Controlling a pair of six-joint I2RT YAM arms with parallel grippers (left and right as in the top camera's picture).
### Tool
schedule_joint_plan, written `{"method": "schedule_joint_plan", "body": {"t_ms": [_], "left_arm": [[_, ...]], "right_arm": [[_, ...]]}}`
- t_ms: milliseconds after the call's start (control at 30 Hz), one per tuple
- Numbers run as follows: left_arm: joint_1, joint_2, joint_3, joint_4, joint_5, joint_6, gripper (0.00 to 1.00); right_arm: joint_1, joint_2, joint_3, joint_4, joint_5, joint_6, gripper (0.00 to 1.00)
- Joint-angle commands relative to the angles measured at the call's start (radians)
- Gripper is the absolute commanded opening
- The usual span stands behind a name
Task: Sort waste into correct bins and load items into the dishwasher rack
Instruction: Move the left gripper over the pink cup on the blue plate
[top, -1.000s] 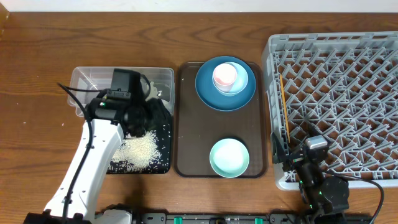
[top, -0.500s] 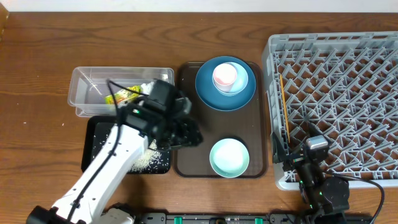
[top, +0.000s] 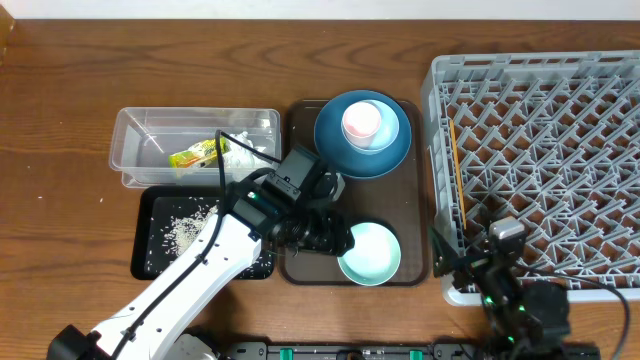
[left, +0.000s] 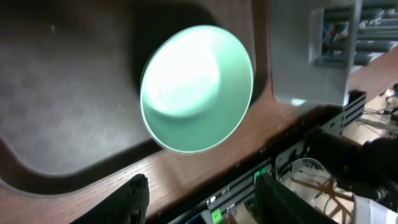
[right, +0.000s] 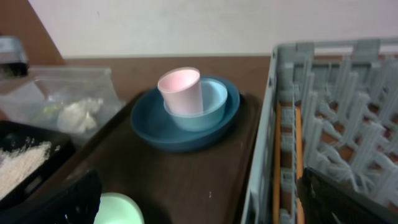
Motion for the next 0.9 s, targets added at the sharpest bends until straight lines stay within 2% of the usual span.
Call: {"method": "schedule_joint_plan", "body": {"t_ms": [0,167,300,400,600,667,733,867], "left_arm": [[-0.001,-0.006,-0.002,0.046,-0.054,-0.024,0.58],[-0.001,-0.006,-0.002,0.163,-0.130,-0.090,0.58],[-0.001,-0.006,-0.002,0.258,-0.249,-0.115,0.59],[-0.001,-0.006,-0.002,0.314,-0.337,-0.115,0.64],[-0.001,-0.006,-0.002,0.402,-0.447,-0.115,0.64],[-0.001,-0.006,-0.001,0.410,-0.451,-0.128,0.63],[0.001,-0.006,-0.001,0.407,-0.446,-0.145,0.57],[0.015,-0.006,0.000,0.414,-0.404,-0.166,0.56]], "right_arm": [[0.003,0.064,0.184,-0.096,0.029,-0.074,0.99],[0.003,0.284,0.452,-0.367,0.043,-0.126,0.99],[0.003,0.481,0.603,-0.530,-0.012,-0.124,0.99],[0.003,0.572,0.624,-0.529,-0.038,-0.125,0.99],[0.003,0.661,0.624,-0.525,-0.099,-0.126,0.99],[0.003,0.666,0.624,-0.504,-0.095,-0.126,0.99],[0.003,0.661,0.625,-0.463,-0.095,-0.126,0.99],[0.003,0.669,0.624,-0.422,-0.023,-0.140,0.99]]}}
